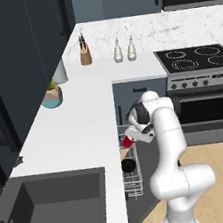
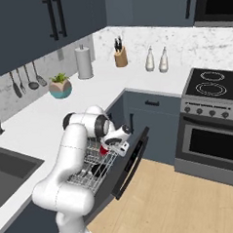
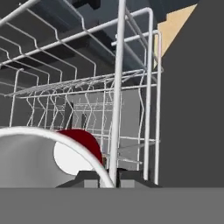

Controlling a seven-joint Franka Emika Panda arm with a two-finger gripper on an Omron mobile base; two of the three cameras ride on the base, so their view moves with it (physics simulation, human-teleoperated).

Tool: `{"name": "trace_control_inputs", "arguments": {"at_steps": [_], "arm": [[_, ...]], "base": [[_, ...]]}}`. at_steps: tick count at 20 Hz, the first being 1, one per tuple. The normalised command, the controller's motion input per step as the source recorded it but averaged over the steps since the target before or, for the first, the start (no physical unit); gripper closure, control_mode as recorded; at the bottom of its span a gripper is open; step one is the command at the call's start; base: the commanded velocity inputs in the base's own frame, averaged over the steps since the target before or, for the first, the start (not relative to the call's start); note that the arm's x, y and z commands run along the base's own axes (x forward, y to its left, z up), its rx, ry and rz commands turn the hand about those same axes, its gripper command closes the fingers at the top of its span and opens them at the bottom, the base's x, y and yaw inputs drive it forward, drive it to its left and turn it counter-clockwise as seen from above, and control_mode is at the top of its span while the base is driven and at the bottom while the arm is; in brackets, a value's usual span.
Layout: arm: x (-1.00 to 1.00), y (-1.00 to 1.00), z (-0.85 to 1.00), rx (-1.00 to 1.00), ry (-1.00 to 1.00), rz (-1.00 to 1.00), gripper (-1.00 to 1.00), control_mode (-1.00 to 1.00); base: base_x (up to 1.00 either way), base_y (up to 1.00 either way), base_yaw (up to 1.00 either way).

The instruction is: Pick up the cup and bowl from the counter, place them in the dishwasher, and close the dishwasher door.

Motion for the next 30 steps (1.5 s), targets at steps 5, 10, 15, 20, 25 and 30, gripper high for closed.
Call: {"name": "trace_control_inputs", "arguments": {"at_steps": [5, 10, 15, 20, 25, 30], "arm": [[0.36, 0.01, -0.79, 0.00, 0.01, 0.00, 1.00, -1.00], [-0.09, 0.00, -0.94, -0.04, 0.00, 0.00, -1.00, -1.00], [-0.33, -0.20, -0.34, -0.02, 0.00, 0.00, -1.00, -1.00], [-0.47, -0.16, 0.35, 0.00, -0.07, 0.00, -1.00, -1.00], [-0.55, -0.10, 0.47, 0.00, -0.17, -0.01, -1.00, -1.00], [-0.88, -0.32, 0.21, 0.03, -0.20, -0.06, -1.00, -1.00]], "base": [[0.00, 0.00, 0.00], [0.00, 0.00, 0.00], [0.00, 0.00, 0.00], [0.00, 0.00, 0.00], [0.00, 0.00, 0.00], [0.00, 0.00, 0.00]]}}
